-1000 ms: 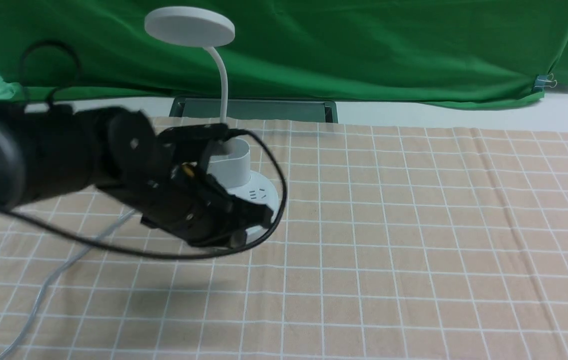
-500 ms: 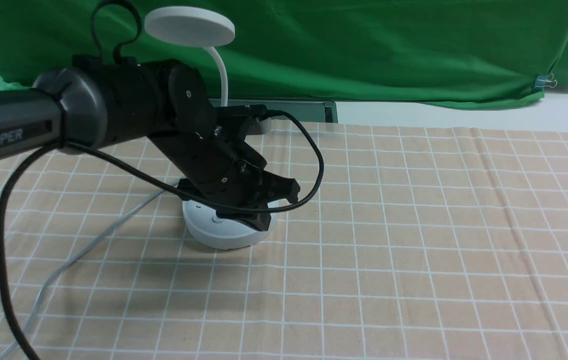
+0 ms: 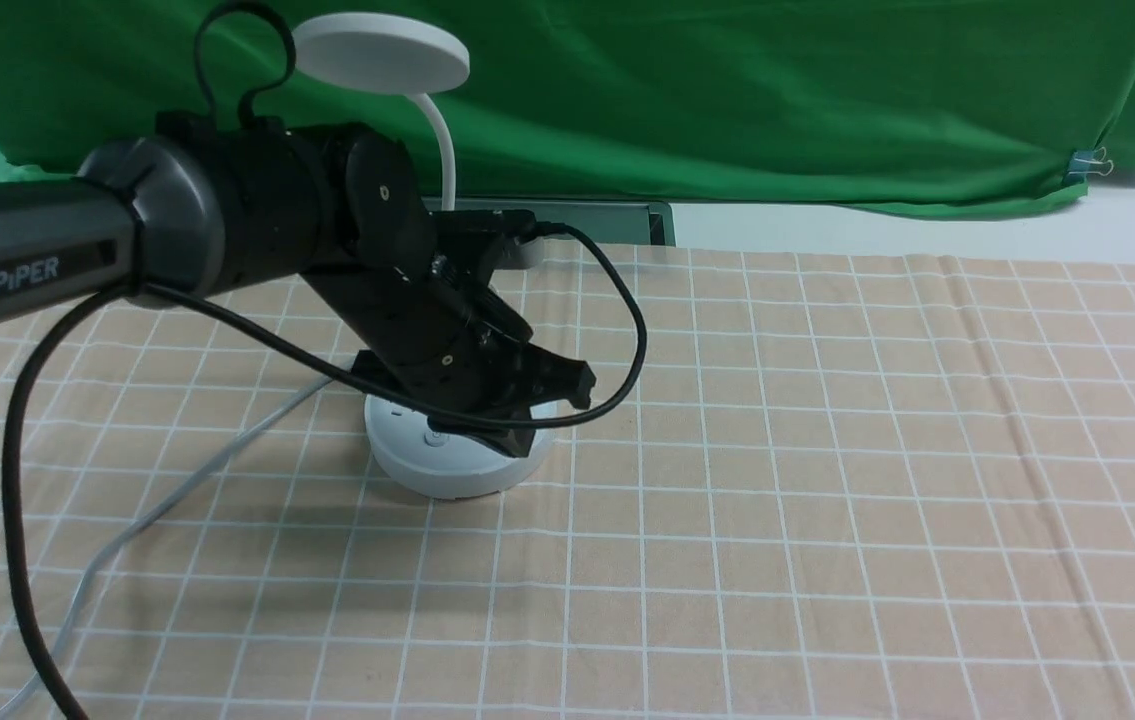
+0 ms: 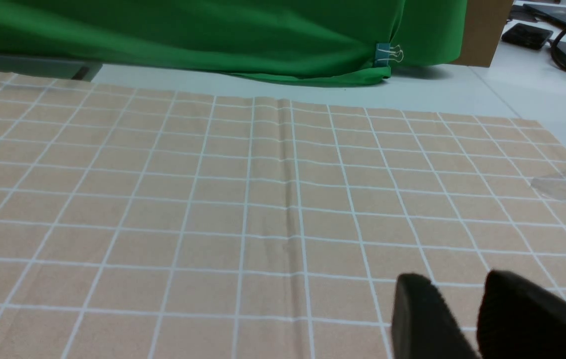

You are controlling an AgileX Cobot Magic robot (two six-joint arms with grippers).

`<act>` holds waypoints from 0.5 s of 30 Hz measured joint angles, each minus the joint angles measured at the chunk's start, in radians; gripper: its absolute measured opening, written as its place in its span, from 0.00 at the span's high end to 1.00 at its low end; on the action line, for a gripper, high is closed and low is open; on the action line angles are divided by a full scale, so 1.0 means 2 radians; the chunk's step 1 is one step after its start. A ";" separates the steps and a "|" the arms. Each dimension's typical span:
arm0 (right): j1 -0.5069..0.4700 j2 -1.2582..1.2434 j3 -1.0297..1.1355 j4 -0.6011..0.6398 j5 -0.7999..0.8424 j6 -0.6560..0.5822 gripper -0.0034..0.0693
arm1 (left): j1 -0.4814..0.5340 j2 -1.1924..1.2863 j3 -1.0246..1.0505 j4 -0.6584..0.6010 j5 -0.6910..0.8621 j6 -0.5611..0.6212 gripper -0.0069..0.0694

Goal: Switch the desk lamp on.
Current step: Use the left arm to press the button switch on the lamp holder

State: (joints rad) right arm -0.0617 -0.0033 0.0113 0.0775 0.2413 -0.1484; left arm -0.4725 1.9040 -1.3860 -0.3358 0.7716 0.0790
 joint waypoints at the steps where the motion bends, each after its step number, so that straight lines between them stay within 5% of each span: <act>1: 0.000 0.000 0.000 0.000 0.000 0.000 0.62 | 0.000 0.000 0.000 0.005 0.000 0.000 0.91; 15: 0.000 0.000 0.000 0.000 0.000 0.000 0.62 | 0.000 0.006 -0.003 0.062 -0.072 -0.051 0.91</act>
State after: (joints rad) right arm -0.0617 -0.0033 0.0113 0.0775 0.2413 -0.1484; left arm -0.4725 1.9159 -1.3918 -0.2122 0.6271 -0.0231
